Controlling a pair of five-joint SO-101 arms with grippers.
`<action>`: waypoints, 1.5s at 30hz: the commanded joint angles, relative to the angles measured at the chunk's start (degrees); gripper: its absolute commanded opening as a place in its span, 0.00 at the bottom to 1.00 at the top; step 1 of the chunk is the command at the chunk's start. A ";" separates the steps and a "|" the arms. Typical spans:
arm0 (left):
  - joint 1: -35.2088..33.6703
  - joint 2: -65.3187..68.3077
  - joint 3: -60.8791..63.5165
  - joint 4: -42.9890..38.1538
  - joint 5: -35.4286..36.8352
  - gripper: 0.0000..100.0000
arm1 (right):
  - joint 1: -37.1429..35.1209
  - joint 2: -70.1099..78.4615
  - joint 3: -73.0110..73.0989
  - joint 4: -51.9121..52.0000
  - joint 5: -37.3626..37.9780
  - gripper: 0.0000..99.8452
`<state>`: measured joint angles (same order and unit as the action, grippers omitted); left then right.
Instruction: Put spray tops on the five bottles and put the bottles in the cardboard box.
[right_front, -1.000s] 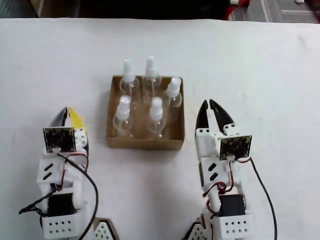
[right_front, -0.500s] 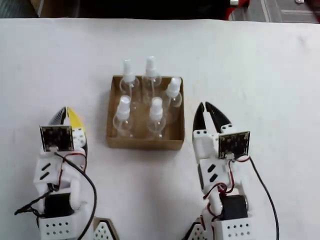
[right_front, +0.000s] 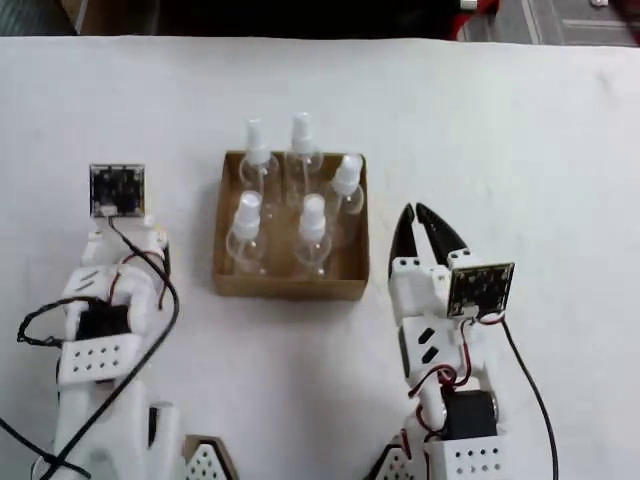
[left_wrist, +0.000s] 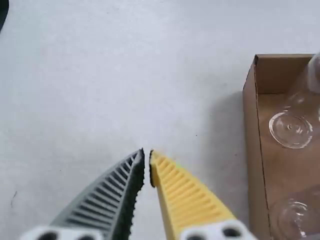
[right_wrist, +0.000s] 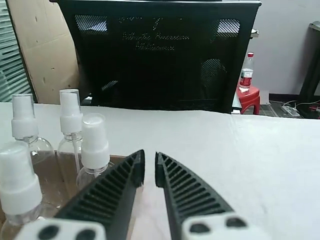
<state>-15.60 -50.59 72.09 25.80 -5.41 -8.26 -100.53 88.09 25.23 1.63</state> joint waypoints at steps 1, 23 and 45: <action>-0.75 0.31 -3.60 -2.02 0.09 0.02 | 2.59 1.71 -4.57 -0.92 -0.53 0.02; 0.48 -53.58 -12.22 23.03 -17.93 0.02 | 10.86 2.68 -37.89 38.81 16.53 0.02; 2.51 -53.67 -23.21 57.14 -12.84 0.02 | 11.12 -3.12 -63.56 62.37 16.53 0.02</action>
<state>-13.76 -104.22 48.62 82.51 -18.95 2.20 -103.25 27.60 87.30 17.71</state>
